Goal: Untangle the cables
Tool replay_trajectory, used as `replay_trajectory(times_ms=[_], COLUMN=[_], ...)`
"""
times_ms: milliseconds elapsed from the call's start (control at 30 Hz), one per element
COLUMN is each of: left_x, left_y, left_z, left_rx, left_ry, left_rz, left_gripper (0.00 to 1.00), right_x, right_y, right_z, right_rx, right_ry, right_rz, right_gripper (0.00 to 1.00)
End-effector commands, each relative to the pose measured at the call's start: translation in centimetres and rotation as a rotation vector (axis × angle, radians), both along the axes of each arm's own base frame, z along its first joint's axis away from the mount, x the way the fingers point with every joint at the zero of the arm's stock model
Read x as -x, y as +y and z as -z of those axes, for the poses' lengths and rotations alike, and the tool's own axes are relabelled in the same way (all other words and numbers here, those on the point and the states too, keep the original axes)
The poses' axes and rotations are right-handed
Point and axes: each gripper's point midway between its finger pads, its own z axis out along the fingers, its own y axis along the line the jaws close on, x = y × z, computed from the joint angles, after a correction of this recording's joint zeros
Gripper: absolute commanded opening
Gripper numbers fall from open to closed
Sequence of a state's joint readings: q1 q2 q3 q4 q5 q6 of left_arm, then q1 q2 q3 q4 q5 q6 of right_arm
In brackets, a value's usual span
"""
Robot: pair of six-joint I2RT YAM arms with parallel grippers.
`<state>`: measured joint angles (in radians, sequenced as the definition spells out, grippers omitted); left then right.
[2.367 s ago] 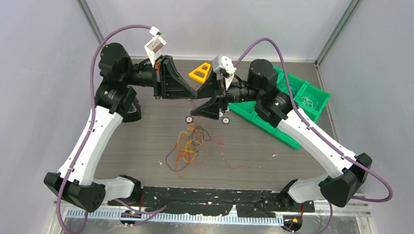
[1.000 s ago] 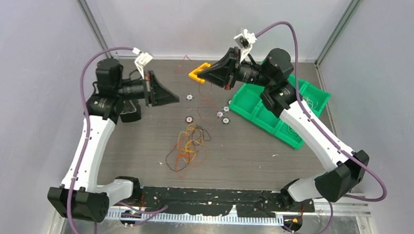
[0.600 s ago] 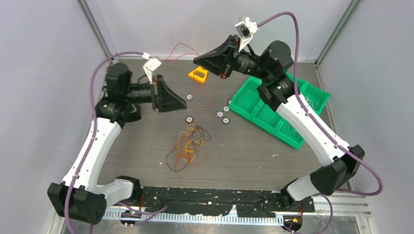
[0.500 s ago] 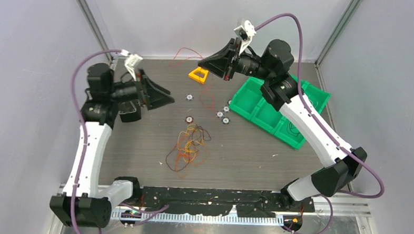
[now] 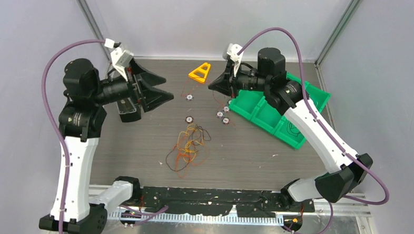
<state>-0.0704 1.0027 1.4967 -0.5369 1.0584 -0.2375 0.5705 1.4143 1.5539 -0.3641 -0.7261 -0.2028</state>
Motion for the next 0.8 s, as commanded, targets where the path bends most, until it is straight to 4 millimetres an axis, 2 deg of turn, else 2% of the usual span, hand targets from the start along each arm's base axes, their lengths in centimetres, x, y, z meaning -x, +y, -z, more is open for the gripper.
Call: replay_trajectory(times_ms=[0, 100, 200, 267, 367, 433, 500, 533, 567, 633, 667, 700, 767], left_x=[-1.5, -2.6, -3.4, -3.5, -3.1, -2.8, -2.6, -2.5, -2.5, -2.1, -2.0, -2.0, -1.9], left_y=[-0.9, -1.3, -1.5, -1.9, -2.4, -2.9, -3.5, -3.7, -3.8, -3.5, -3.2, -2.7, -1.6], left_z=[1.2, 2.6, 4.1, 5.2, 6.7, 7.4, 7.7, 7.8, 7.8, 7.5, 7.3, 6.8, 5.8], left_rx=[-0.039, -0.096, -0.154, -0.185, -0.198, -0.171, -0.136, -0.118, -0.104, -0.089, -0.078, -0.066, -0.049], left_ry=[0.069, 0.103, 0.155, 0.194, 0.255, 0.280, 0.279, 0.279, 0.281, 0.264, 0.249, 0.229, 0.181], left_rz=[-0.025, -0.048, -0.057, -0.039, 0.006, 0.043, 0.067, 0.077, 0.084, 0.087, 0.076, 0.054, 0.021], left_gripper=[0.73, 0.71, 0.63, 0.49, 0.17, 0.05, 0.00, 0.01, 0.10, 0.43, 0.52, 0.58, 0.63], right_x=[0.9, 1.5, 2.0, 2.2, 2.4, 2.4, 2.4, 2.4, 2.4, 2.2, 2.1, 2.0, 2.0], right_y=[-0.3, -0.1, 0.0, 0.0, 0.0, 0.1, 0.3, 0.4, 0.4, 0.3, 0.2, 0.0, -0.3], right_z=[-1.1, -1.5, -1.9, -2.4, -3.2, -3.7, -4.2, -4.4, -4.5, -4.3, -4.0, -3.7, -2.8], right_rx=[0.014, 0.008, 0.001, -0.007, -0.026, -0.041, -0.057, -0.063, -0.063, -0.049, -0.031, -0.020, 0.012], right_ry=[-0.064, -0.070, -0.072, -0.076, -0.074, -0.074, -0.072, -0.072, -0.073, -0.089, -0.099, -0.103, -0.106], right_rz=[-0.006, -0.020, -0.029, -0.031, -0.029, -0.029, -0.032, -0.035, -0.035, -0.030, -0.025, -0.022, -0.014], right_gripper=[0.05, 0.05, 0.05, 0.06, 0.06, 0.05, 0.05, 0.06, 0.05, 0.05, 0.05, 0.05, 0.05])
